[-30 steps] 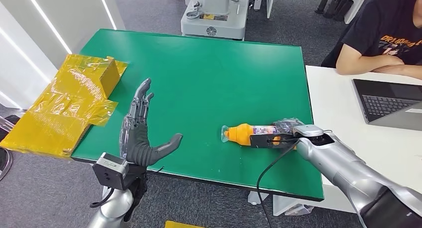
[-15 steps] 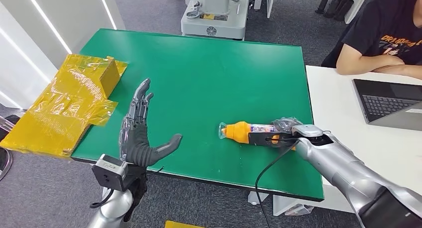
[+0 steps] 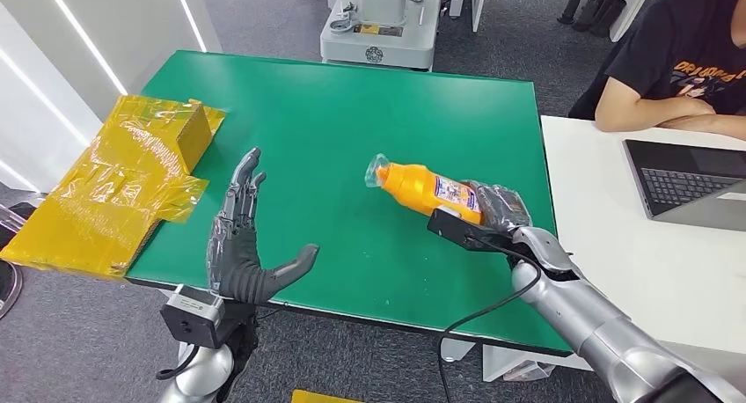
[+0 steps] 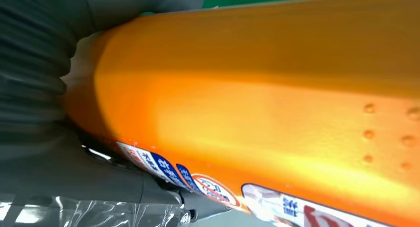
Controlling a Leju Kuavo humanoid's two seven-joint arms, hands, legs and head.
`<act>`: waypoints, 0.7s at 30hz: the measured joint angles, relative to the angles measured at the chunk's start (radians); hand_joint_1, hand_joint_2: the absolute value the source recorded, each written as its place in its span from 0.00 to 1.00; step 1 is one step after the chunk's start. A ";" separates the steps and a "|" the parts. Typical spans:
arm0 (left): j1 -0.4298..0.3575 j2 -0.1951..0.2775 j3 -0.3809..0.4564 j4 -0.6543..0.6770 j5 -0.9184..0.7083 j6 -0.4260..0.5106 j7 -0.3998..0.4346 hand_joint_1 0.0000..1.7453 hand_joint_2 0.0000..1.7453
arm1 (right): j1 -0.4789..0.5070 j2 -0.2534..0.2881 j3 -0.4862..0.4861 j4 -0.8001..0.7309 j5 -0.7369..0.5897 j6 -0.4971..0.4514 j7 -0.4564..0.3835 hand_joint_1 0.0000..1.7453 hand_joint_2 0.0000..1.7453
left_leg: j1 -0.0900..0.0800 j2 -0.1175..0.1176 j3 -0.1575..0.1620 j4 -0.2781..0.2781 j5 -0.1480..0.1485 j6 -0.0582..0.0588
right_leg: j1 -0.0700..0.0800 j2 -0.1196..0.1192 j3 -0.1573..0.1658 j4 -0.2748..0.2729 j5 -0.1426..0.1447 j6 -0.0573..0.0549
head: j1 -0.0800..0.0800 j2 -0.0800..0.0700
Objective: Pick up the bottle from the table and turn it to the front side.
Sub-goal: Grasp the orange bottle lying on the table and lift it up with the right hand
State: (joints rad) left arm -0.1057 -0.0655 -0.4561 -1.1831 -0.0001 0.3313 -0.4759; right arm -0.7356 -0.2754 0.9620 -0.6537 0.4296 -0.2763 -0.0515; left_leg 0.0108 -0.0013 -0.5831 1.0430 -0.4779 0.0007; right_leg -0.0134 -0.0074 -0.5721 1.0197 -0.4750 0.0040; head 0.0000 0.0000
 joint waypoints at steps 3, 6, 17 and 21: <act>0.000 0.000 0.001 -0.001 0.000 0.006 -0.006 0.00 1.00 | 0.035 0.005 -0.059 -0.058 0.020 -0.085 -0.026 1.00 1.00 | 0.000 0.000 0.000 0.000 0.000 0.000 | 0.000 0.000 0.000 0.000 0.000 0.000 | 0.000 0.000; 0.000 0.000 0.001 -0.001 0.000 0.007 -0.008 0.00 1.00 | 0.056 0.008 -0.095 -0.096 0.026 -0.104 -0.039 1.00 1.00 | 0.000 0.000 0.000 0.000 0.000 0.000 | 0.000 0.000 0.000 0.000 0.000 0.000 | 0.000 0.000; -0.005 -0.004 0.001 -0.003 0.016 0.003 -0.030 0.00 1.00 | 0.191 0.057 -0.214 -0.278 0.037 -0.302 -0.273 1.00 1.00 | 0.000 0.001 0.000 0.000 0.000 0.000 | 0.000 0.001 -0.001 0.000 0.000 0.000 | 0.000 0.000; -0.011 -0.017 0.005 -0.020 0.058 -0.031 -0.029 0.00 1.00 | 0.224 0.085 -0.231 -0.333 0.014 -0.363 -0.343 1.00 1.00 | 0.000 0.001 0.000 0.000 0.000 0.000 | 0.000 0.001 -0.001 0.000 0.000 0.000 | 0.000 0.000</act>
State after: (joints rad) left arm -0.1166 -0.0823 -0.4516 -1.2028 0.0576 0.3000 -0.5044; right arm -0.5120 -0.1907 0.7309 -0.9864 0.4439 -0.6391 -0.3948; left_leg 0.0108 -0.0007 -0.5833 1.0425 -0.4778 0.0006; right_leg -0.0134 -0.0068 -0.5733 1.0197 -0.4751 0.0039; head 0.0000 0.0000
